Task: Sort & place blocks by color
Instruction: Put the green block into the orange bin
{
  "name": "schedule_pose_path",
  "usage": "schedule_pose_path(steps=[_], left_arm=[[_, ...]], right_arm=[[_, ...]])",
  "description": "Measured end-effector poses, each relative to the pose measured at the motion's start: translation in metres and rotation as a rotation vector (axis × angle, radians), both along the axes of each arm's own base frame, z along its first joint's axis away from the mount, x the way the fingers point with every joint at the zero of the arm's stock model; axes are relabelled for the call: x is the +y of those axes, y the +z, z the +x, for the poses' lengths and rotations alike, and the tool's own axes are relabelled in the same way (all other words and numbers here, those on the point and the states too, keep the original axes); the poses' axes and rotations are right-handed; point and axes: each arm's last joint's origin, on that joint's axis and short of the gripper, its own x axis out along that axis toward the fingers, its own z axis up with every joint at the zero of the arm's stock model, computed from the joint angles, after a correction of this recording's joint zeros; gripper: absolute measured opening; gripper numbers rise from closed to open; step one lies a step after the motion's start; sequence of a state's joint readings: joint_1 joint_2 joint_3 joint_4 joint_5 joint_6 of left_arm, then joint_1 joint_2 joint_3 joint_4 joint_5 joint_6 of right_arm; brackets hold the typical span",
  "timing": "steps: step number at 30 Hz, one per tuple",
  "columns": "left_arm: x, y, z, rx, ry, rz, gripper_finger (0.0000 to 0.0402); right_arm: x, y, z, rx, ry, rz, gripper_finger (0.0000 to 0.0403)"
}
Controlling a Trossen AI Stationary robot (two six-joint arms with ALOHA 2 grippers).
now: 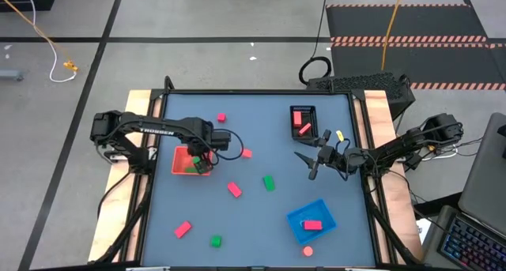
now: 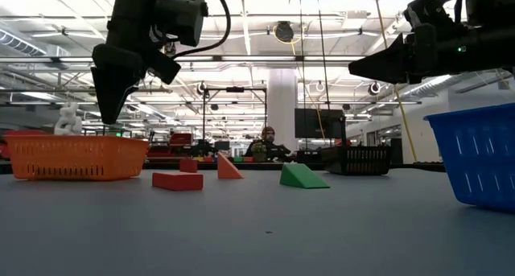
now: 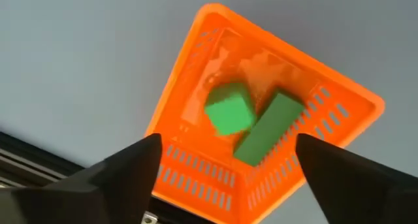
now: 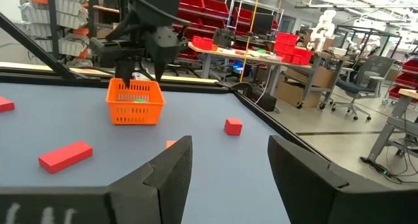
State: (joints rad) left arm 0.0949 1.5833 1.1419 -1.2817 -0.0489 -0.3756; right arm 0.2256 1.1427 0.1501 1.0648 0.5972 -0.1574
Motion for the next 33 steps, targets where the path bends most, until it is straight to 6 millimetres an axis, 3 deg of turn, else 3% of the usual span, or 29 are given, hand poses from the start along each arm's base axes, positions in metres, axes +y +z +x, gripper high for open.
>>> schedule_pose_path(steps=[6, 12, 16, 21, 33], left_arm=[[-0.002, 0.008, 0.006, -0.047, 0.043, -0.04, 0.0381], [-0.016, 0.031, 0.021, -0.168, 0.051, -0.088, 0.0348], [-0.031, 0.043, 0.04, -0.348, 0.053, -0.098, 0.032], [-0.067, 0.049, 0.049, -0.469, 0.016, -0.171, 0.029], [-0.17, 0.055, 0.038, -0.6, 0.018, -0.32, 0.0248]], right_arm=[[0.0, 0.0, 0.0, 0.0, 0.0, 0.0, 0.0196], [0.0, 0.0, 0.0, 0.003, 0.0, -0.009, 0.0196], [0.0, 0.0, 0.0, 0.004, 0.0, -0.011, 0.0196], [0.0, 0.001, 0.0, -0.003, 0.0, -0.009, 0.0196], [0.0, 0.003, 0.0, -0.027, -0.001, -0.013, 0.0196]])
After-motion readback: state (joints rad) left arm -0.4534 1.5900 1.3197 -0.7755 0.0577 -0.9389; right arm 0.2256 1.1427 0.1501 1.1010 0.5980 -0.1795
